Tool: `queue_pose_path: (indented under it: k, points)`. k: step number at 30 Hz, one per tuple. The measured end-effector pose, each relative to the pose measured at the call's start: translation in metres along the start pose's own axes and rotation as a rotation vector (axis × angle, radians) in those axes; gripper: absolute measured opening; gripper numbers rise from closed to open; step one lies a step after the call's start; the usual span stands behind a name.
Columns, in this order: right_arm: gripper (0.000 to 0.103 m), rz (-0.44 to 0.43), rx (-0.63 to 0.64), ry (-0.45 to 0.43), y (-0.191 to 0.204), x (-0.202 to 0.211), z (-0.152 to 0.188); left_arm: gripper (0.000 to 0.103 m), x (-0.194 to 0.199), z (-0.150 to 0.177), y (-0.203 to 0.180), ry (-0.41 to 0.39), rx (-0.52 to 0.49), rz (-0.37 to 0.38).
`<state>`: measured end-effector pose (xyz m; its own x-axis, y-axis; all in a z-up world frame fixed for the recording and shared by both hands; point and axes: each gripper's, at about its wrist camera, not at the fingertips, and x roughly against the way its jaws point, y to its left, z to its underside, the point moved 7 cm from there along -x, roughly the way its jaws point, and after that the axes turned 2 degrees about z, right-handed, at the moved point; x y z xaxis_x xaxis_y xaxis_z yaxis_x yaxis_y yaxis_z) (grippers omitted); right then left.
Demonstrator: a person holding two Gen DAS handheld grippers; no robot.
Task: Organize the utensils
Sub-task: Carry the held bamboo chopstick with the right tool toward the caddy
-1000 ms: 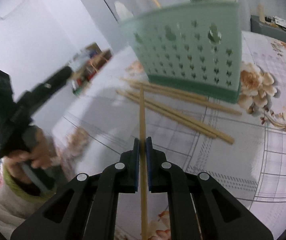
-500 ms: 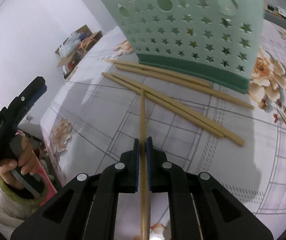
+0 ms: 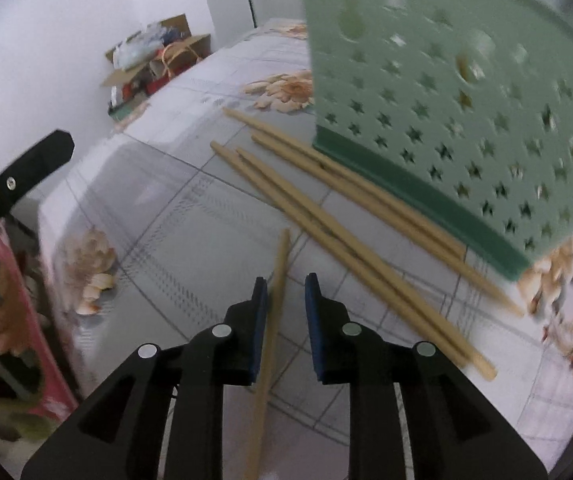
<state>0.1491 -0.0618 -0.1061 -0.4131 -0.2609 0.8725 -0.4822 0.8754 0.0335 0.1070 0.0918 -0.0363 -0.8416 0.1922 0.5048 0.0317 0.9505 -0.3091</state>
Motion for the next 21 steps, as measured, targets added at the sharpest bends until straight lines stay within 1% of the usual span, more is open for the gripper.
queue_pose_path:
  k: [2,4,6,7,10,13,17,21]
  points:
    - [0.019,0.027,0.027,-0.005,0.004,-0.001,-0.001,0.076,0.001,-0.001,-0.001,-0.003,-0.004,-0.004]
    - [0.016,0.024,0.033,-0.006,0.005,-0.001,-0.003,0.076,0.003,-0.001,-0.001,-0.009,-0.007,-0.009]
    - [0.009,0.014,0.036,-0.006,0.007,-0.001,-0.005,0.076,0.004,-0.002,0.000,-0.011,-0.005,-0.014]
    - [0.008,0.011,0.036,-0.007,0.007,-0.002,-0.006,0.076,0.004,-0.002,0.000,-0.011,-0.003,-0.015]
    - [0.006,0.009,0.035,-0.013,0.007,-0.002,-0.008,0.076,0.004,-0.003,-0.001,-0.010,-0.001,-0.018]
    - [0.006,-0.023,-0.002,-0.018,0.007,-0.004,-0.011,0.076,0.004,-0.003,-0.002,-0.009,0.000,-0.018]
    - [0.006,-0.057,-0.049,-0.075,0.001,0.015,-0.015,0.076,0.005,-0.004,-0.002,-0.010,-0.002,-0.023]
    - [0.006,-0.090,-0.101,-0.153,-0.006,0.045,-0.024,0.076,0.004,-0.004,-0.001,-0.007,0.006,-0.025]
